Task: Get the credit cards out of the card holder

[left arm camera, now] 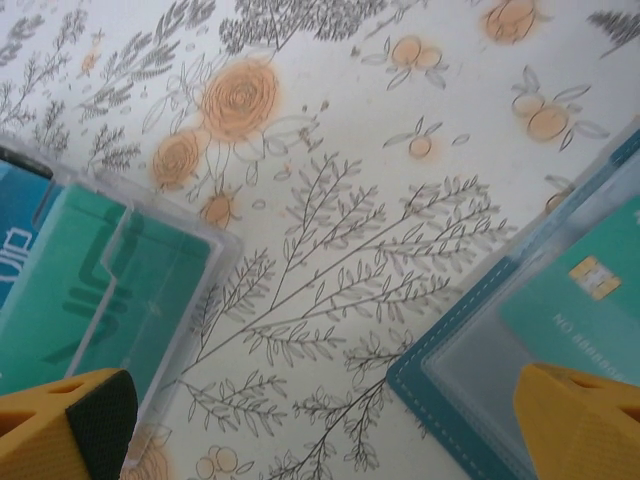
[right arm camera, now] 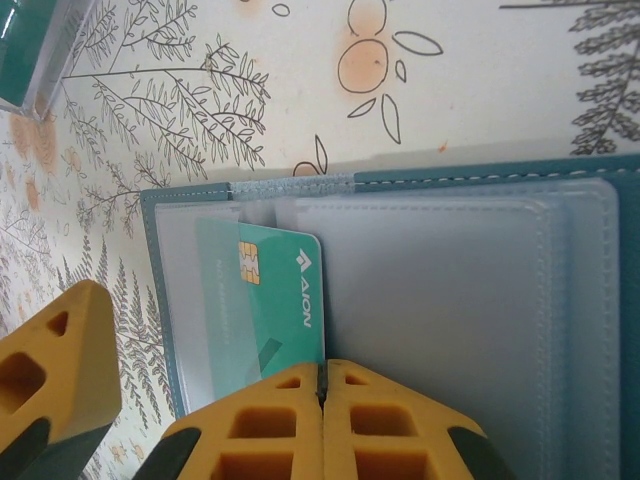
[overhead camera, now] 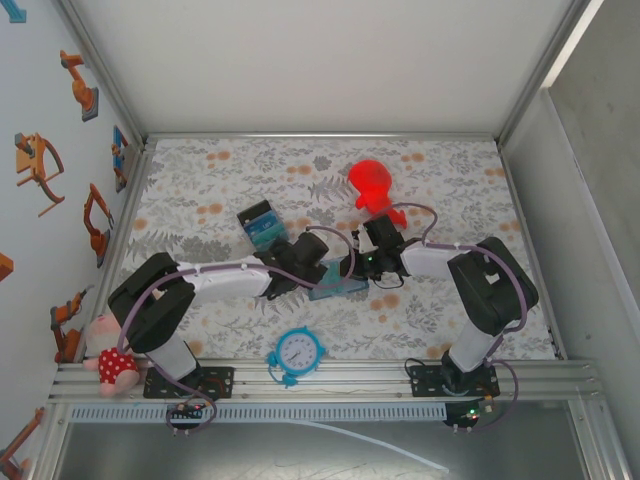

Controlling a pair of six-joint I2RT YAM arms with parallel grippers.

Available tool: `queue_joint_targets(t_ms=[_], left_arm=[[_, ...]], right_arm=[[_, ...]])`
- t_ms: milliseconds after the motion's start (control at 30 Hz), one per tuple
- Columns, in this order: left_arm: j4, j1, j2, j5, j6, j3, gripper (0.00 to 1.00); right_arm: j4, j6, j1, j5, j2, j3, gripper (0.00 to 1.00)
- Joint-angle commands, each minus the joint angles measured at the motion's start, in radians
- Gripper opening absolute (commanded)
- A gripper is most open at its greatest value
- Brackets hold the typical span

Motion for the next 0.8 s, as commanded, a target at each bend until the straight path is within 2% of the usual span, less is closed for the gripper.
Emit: queue_joint_targets(t_ms=[0,300,533,767], left_arm=[[0.020,-0.014,0.040,0.012,0.038,0.039,0.97],[0.028,-0.021,0.109,0.017,0.050,0.056,0.97],[0.020,-0.022,0.107,0.011,0.051,0.042,0.97],[0.019,-0.021,0.112,0.009,0.051,0.042,0.97]], right_arm=[[-0.031,-0.022,-0.008,0.029,-0.016,0.020,0.00],[-0.056,-0.037,-0.008,0.046,-0.020,0.029,0.00],[-0.145,-0.090,-0.008,0.101,-0.035,0.070,0.00],[-0.173,-0.109,-0.010,0.099,-0.039,0.105,0.00]])
